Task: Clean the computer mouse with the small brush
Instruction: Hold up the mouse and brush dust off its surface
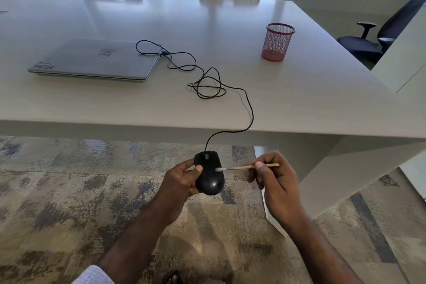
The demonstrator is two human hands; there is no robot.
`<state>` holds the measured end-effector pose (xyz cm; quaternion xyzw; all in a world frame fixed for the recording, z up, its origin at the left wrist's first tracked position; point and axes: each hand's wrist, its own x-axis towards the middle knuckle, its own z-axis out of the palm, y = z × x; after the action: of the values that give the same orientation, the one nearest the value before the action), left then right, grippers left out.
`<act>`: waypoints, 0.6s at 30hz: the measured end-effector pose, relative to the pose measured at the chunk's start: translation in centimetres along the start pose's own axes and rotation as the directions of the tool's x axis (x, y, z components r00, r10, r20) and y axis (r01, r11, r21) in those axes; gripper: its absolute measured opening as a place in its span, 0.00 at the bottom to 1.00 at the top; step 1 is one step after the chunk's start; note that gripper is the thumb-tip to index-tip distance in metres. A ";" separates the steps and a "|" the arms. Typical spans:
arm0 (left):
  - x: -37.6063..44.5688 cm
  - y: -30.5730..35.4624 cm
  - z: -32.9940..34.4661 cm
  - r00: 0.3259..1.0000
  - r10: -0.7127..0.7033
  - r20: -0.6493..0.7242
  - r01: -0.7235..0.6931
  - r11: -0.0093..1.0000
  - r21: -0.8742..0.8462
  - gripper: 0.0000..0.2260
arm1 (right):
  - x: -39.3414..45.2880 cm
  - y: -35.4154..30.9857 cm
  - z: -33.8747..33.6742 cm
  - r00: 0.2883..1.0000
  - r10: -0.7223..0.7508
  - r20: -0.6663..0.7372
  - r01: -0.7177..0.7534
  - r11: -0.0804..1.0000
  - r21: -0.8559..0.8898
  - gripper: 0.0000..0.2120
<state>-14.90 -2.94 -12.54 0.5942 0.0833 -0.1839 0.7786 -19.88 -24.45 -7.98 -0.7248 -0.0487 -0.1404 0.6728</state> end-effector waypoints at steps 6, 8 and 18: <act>-0.1 0.0 -0.1 0.999 0.010 -0.044 -0.009 1.000 0.013 0.18 | -0.7 0.3 -0.3 0.999 0.039 0.036 -0.037 0.998 -0.050 0.08; 0.0 0.0 -0.2 0.998 0.006 -0.062 -0.004 1.000 0.029 0.20 | -0.7 0.5 -0.3 0.997 0.071 -0.009 -0.071 0.998 0.001 0.09; -0.4 -0.1 -0.2 1.000 0.010 -0.016 -0.008 0.996 0.092 0.22 | 0.4 1.7 0.3 0.909 0.282 -0.308 -0.276 0.959 0.065 0.10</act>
<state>-15.35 -2.73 -12.56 0.6314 0.0785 -0.1792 0.7504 -19.01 -24.40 -9.52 -0.6858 0.1616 -0.1558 0.6923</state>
